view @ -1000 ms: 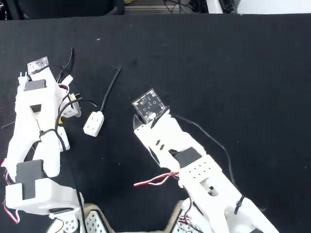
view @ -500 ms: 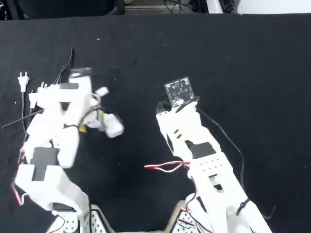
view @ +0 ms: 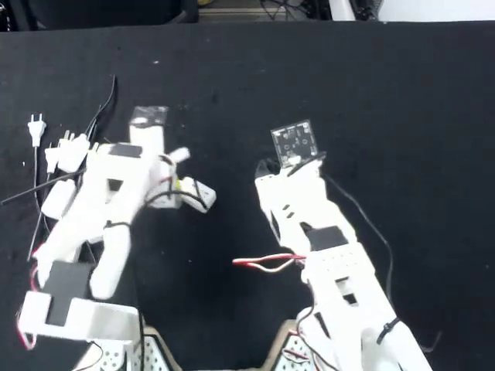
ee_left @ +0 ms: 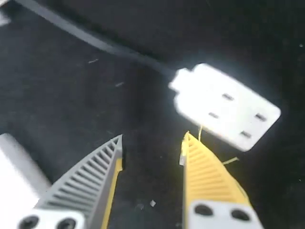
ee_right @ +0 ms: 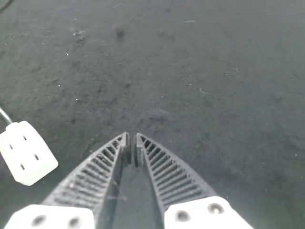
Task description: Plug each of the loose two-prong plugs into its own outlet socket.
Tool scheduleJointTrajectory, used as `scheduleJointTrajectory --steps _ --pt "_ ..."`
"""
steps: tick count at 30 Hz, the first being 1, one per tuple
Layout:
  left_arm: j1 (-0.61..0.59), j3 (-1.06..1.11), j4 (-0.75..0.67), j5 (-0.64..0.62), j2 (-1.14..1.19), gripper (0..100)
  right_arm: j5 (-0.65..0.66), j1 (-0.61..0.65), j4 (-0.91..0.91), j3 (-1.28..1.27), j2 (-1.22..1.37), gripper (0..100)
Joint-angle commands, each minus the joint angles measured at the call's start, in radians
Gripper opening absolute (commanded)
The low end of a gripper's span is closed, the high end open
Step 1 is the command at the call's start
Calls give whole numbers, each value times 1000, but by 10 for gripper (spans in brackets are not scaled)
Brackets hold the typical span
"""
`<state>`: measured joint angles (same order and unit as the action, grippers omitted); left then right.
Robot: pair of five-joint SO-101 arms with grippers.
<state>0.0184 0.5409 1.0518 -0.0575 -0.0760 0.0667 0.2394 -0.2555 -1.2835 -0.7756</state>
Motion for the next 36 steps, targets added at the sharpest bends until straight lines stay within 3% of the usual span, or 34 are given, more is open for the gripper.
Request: scheduleJointTrajectory --steps 1,4,10,15,18,24,29,36 --pt "-61 -51 34 -11 -137 198 -6 -18 26 82 -5 12" --pt "-67 -8 -92 -106 -126 202 -8 -6 26 82 -2 12" --pt "-70 96 -493 -313 -6 203 0 106 25 50 2 12" --pt "-64 96 -614 -331 121 204 2 180 20 36 2 12" --pt "-77 85 -583 -331 153 203 2 226 23 12 2 12" --pt "-127 4 -290 -328 120 199 2 364 26 -24 4 12" --pt "-125 -61 -101 -325 52 199 -6 387 26 -19 38 12" --pt "-216 -59 -46 -325 -71 199 -6 387 54 107 289 13"
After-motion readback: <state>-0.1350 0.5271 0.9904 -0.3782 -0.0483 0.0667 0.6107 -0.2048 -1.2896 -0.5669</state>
